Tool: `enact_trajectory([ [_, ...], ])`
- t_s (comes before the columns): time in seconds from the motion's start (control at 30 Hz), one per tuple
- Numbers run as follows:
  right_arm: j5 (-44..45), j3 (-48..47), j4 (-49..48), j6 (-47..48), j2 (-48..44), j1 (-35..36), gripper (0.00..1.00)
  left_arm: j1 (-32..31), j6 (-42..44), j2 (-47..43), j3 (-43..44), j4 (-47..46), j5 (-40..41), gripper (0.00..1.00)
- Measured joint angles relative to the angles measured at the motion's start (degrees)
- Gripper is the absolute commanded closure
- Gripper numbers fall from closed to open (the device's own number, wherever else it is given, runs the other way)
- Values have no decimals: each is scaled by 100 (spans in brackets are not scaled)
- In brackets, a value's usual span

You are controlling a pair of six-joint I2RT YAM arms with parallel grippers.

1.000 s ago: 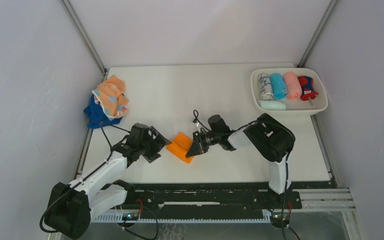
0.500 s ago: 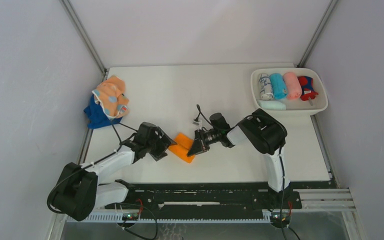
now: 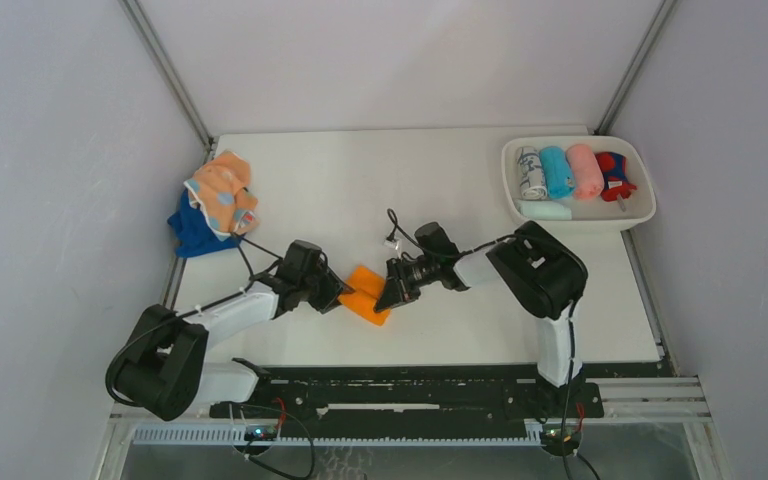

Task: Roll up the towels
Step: Roll the towel at the center of the board.

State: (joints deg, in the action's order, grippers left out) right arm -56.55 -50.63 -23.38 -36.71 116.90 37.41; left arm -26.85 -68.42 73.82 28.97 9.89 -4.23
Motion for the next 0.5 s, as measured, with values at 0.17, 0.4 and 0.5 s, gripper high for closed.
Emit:
enact_trajectory([
  [0.17, 1178, 33, 1161, 887, -914, 334, 60, -24, 70, 0, 166, 352, 127, 58],
  [0.4, 3477, -72, 2527, 2162, -2262, 1235, 45, -24, 256, 4, 341, 763, 275, 59],
  [0.5, 4522, -243, 2800, 2704, -2479, 1823, 40, -24, 308, 15, 380, 837, 280, 59],
])
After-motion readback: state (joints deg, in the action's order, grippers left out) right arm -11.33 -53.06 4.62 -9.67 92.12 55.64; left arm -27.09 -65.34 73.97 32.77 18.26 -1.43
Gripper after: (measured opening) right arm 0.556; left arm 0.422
